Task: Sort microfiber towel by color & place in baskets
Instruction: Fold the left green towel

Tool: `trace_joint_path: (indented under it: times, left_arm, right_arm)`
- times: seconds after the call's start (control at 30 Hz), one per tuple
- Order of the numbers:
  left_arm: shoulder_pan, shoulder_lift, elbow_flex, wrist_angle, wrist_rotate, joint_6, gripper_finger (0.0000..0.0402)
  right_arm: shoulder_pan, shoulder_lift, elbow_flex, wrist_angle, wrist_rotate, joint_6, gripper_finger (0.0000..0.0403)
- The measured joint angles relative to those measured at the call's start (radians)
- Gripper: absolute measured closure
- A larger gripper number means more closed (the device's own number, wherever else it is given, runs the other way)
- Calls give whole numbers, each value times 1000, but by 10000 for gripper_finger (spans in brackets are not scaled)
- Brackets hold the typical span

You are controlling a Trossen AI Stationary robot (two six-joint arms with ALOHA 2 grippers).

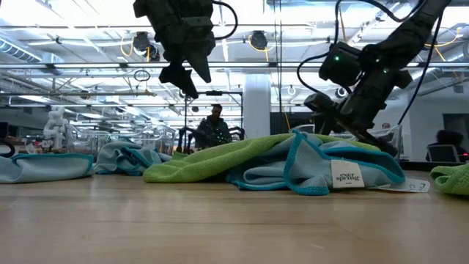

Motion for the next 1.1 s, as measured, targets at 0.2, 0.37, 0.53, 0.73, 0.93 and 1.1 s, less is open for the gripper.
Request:
trace_joint_path:
  times: [0.2,0.37,0.53,0.73,0.93,1.1]
  left_arm:
    - [0,0,0,4,-30,32,94]
    - [0,0,0,6,-36,49,94]
    - [0,0,0,18,-53,59,94]
    - [2,0,0,95,-89,99,94]
    - [17,21,1,207,-109,115,94]
    - [32,85,25,292,43,66,94]
  right_arm:
    - [-3,8,-43,123,-4,23,137]
    - [-4,74,-43,220,-13,26,176]
    - [-22,151,-42,314,-51,28,211]
    - [-43,184,-42,330,-65,9,284]
    - [-42,199,-42,338,-50,-6,390]
    - [-41,146,-44,342,-31,-50,393]
